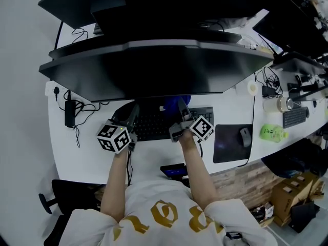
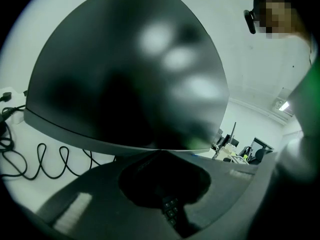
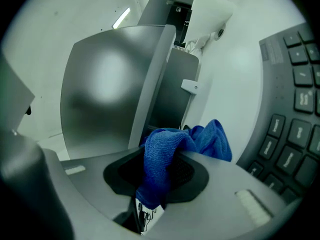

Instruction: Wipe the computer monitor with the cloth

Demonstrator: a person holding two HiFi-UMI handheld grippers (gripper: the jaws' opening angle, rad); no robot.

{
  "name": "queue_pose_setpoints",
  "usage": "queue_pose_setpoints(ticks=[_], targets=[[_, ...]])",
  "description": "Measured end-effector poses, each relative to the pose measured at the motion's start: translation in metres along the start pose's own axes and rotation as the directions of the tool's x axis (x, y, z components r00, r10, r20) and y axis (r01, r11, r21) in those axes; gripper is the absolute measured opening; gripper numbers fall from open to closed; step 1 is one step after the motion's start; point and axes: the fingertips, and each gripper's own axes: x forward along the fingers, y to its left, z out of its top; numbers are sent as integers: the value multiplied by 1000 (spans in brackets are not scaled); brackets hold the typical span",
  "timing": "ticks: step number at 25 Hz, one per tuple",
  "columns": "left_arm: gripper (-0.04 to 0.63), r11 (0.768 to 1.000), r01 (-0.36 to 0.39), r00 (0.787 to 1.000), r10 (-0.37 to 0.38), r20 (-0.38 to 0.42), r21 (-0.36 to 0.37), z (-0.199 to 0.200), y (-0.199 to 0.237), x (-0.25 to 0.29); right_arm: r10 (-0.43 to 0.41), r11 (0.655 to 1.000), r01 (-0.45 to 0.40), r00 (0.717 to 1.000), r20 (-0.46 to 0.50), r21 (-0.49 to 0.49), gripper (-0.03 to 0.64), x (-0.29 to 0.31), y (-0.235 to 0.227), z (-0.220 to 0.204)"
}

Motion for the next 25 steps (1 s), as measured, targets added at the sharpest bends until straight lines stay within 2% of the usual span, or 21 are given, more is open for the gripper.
queue_pose_setpoints(ticks=[10, 15, 17, 21, 25], targets=[[0, 999, 44, 999, -44, -4, -12, 1, 3, 0, 17, 999, -16, 998, -52, 29, 121, 14, 10, -36], [0, 994, 74, 997, -71, 38, -81, 8, 5, -3, 67, 994, -61, 996, -64, 88, 123, 14, 20, -50], [0, 992, 89, 995, -85, 50, -85, 12, 3, -3, 74, 993, -67, 995, -72, 94, 123, 11, 22, -55], [0, 990, 120, 992, -115, 59, -80, 16, -2, -3, 84, 992, -76, 993, -80, 99, 123, 2, 28, -62], [0, 987, 149, 987, -144, 73, -67, 20, -14, -3, 129, 991, -125, 988, -81, 44, 126, -11, 45, -58]])
